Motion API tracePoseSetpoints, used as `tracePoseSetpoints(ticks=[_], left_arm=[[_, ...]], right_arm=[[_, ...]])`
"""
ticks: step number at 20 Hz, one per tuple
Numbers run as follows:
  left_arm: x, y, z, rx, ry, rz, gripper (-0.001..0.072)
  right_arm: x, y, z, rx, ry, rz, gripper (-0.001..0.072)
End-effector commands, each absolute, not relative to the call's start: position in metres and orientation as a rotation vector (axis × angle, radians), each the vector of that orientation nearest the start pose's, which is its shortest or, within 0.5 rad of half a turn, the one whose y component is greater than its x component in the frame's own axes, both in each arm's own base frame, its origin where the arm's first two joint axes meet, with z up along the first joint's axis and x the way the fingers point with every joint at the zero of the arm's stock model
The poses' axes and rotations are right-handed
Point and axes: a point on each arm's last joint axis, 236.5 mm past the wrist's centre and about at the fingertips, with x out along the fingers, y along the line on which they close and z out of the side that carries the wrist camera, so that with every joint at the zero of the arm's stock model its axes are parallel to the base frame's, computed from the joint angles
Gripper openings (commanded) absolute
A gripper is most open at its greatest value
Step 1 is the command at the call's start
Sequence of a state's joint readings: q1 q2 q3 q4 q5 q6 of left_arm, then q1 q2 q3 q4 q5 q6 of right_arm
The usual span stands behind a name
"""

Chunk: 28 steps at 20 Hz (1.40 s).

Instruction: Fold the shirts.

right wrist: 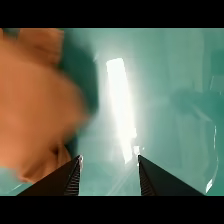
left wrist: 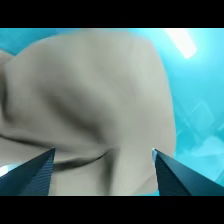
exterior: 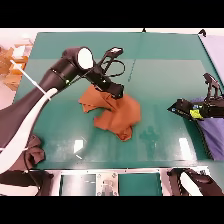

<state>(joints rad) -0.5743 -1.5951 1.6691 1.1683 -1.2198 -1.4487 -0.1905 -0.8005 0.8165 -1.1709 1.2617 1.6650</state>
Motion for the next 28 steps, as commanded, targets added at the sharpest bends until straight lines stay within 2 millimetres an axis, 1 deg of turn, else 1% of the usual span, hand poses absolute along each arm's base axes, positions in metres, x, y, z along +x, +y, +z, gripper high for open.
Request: tracePoseSetpoints(ticks=[1, 2, 3, 4, 5, 6, 7, 8, 9, 10, 11, 13, 15, 16, 18, 19, 20, 21, 22, 23, 24, 25, 26, 28], left_arm=[[0.391, -0.324, 0.072, 0.014, 1.176, -0.787, 0.0697], [0.407, -0.3, 0.082, -0.018, 1.171, -0.742, 0.0698], [0.42, -0.271, 0.09, -0.064, 1.185, -0.683, 0.0698], [0.428, -0.243, 0.093, -0.09, 1.2, -0.64, 0.0697], [0.432, -0.214, 0.092, -0.116, 1.231, -0.593, 0.0697], [0.432, -0.189, 0.088, -0.137, 1.273, -0.556, 0.0697], [0.43, -0.167, 0.083, -0.158, 1.313, -0.523, 0.0697], [0.429, -0.148, 0.08, -0.18, 1.34, -0.493, 0.0697], [0.431, -0.135, 0.078, -0.198, 1.349, -0.468, 0.0697], [0.435, -0.123, 0.078, -0.216, 1.344, -0.446, 0.0697], [0.438, -0.117, 0.077, -0.228, 1.334, -0.43, 0.0697], [0.442, -0.111, 0.072, -0.24, 1.326, -0.411, 0.0697], [0.444, -0.109, 0.054, -0.252, 1.335, -0.389, 0.0697], [0.443, -0.108, 0.038, -0.267, 1.347, -0.373, 0.0697], [0.435, -0.107, 0.002, -0.296, 1.385, -0.341, 0.0697], [0.432, -0.106, -0.014, -0.304, 1.39, -0.328, 0.0697], [0.432, -0.104, -0.027, -0.316, 1.384, -0.308, 0.0697], [0.436, -0.103, -0.035, -0.324, 1.368, -0.292, 0.0697], [0.439, -0.105, -0.041, -0.348, 1.351, -0.289, 0.0697], [0.442, -0.112, -0.044, -0.374, 1.34, -0.312, 0.0697], [0.441, -0.122, -0.049, -0.408, 1.343, -0.347, 0.0697], [0.439, -0.128, -0.055, -0.435, 1.352, -0.37, 0.0697], [0.437, -0.132, -0.065, -0.462, 1.372, -0.375, 0.0697], [0.428, -0.138, -0.082, -0.492, 1.406, -0.391, 0.0696]], right_arm=[[0.266, 0.035, 0.045, 0.548, 1.239, 0.031, 0.0422], [0.258, 0.037, 0.039, 0.552, 1.275, 0.034, 0.0422], [0.244, 0.043, 0.026, 0.57, 1.333, 0.042, 0.0422], [0.232, 0.053, 0.01, 0.608, 1.382, 0.057, 0.0424], [0.218, 0.07, -0.009, 0.659, 1.434, 0.087, 0.0431], [0.207, 0.091, -0.025, 0.711, 1.464, 0.138, 0.0431], [0.202, 0.117, -0.04, 0.771, 1.461, 0.198, 0.0431], [0.201, 0.138, -0.05, 0.825, 1.435, 0.241, 0.0431], [0.203, 0.157, -0.059, 0.864, 1.403, 0.266, 0.0431], [0.206, 0.17, -0.066, 0.869, 1.387, 0.273, 0.0431], [0.207, 0.181, -0.072, 0.85, 1.392, 0.283, 0.043], [0.206, 0.2, -0.088, 0.786, 1.44, 0.296, 0.0431], [0.205, 0.214, -0.107, 0.74, 1.524, 0.293, 0.0429], [0.207, 0.22, -0.114, 0.709, 1.55, 0.305, 0.0378], [0.214, 0.227, -0.116, 0.644, 1.564, 0.369, 0.0028], [0.218, 0.225, -0.113, 0.618, 1.572, 0.389, 0.0019], [0.22, 0.217, -0.107, 0.592, 1.583, 0.401, 0.0018], [0.223, 0.203, -0.1, 0.577, 1.603, 0.391, 0.0018], [0.227, 0.184, -0.094, 0.563, 1.609, 0.36, 0.0017], [0.234, 0.162, -0.089, 0.552, 1.593, 0.31, 0.0017], [0.243, 0.137, -0.085, 0.545, 1.559, 0.256, 0.0018], [0.251, 0.117, -0.08, 0.559, 1.53, 0.211, 0.0018], [0.256, 0.1, -0.077, 0.589, 1.51, 0.177, 0.0018], [0.259, 0.081, -0.076, 0.61, 1.495, 0.16, 0.0018]])
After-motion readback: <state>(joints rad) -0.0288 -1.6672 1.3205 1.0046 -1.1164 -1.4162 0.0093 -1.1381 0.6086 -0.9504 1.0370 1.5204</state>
